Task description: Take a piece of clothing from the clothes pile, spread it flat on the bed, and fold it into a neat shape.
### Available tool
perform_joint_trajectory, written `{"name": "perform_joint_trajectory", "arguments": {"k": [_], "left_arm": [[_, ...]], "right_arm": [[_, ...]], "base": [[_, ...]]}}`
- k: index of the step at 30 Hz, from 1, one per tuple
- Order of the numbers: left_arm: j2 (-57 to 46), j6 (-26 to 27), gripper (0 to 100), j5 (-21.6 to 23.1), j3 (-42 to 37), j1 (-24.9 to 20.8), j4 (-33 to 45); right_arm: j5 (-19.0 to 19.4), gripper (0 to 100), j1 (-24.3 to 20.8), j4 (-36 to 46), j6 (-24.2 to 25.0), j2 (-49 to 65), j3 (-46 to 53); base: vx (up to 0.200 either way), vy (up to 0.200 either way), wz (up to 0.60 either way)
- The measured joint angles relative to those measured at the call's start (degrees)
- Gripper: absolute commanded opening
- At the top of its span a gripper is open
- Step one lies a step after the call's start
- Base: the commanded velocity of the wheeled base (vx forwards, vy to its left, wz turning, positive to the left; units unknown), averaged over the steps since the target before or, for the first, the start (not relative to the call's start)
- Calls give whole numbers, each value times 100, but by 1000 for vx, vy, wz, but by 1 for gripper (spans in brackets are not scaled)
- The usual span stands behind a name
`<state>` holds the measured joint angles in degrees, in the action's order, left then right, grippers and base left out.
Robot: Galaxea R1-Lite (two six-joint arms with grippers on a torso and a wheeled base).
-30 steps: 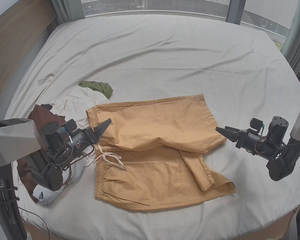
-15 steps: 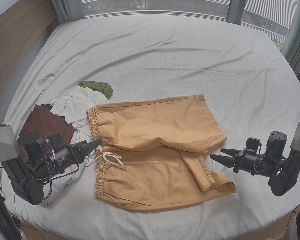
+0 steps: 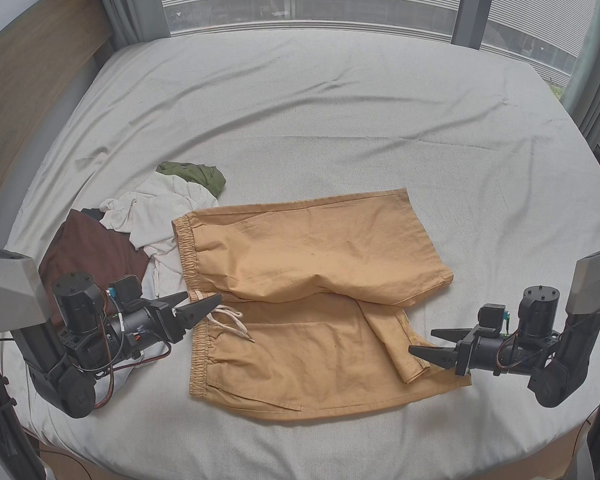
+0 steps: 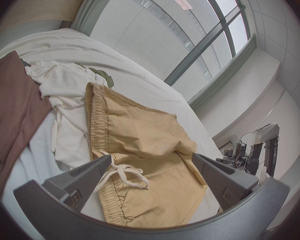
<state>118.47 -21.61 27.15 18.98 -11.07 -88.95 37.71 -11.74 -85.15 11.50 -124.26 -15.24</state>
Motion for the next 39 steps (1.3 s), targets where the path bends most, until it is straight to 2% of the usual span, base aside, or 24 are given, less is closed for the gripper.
{"name": "perform_joint_trajectory", "arguments": {"k": [11,18,28,39], "left_arm": [[129,5,100,-6,50,-33,-2],[140,2,100,-5,63,-28,-2],[143,-2,100,-5,105,-30,-2],[140,0,100,-6,128,-30,-2]], "right_arm": [[-2,100,-44,-41,-23,-146,66],[11,100,-30,-11,-17,163,13],[-5,100,-254,0,-20,361,160],[-18,100,-262,2,-424,185,444]], "base": [[0,0,0],[0,0,0],[0,0,0],[0,0,0]]}}
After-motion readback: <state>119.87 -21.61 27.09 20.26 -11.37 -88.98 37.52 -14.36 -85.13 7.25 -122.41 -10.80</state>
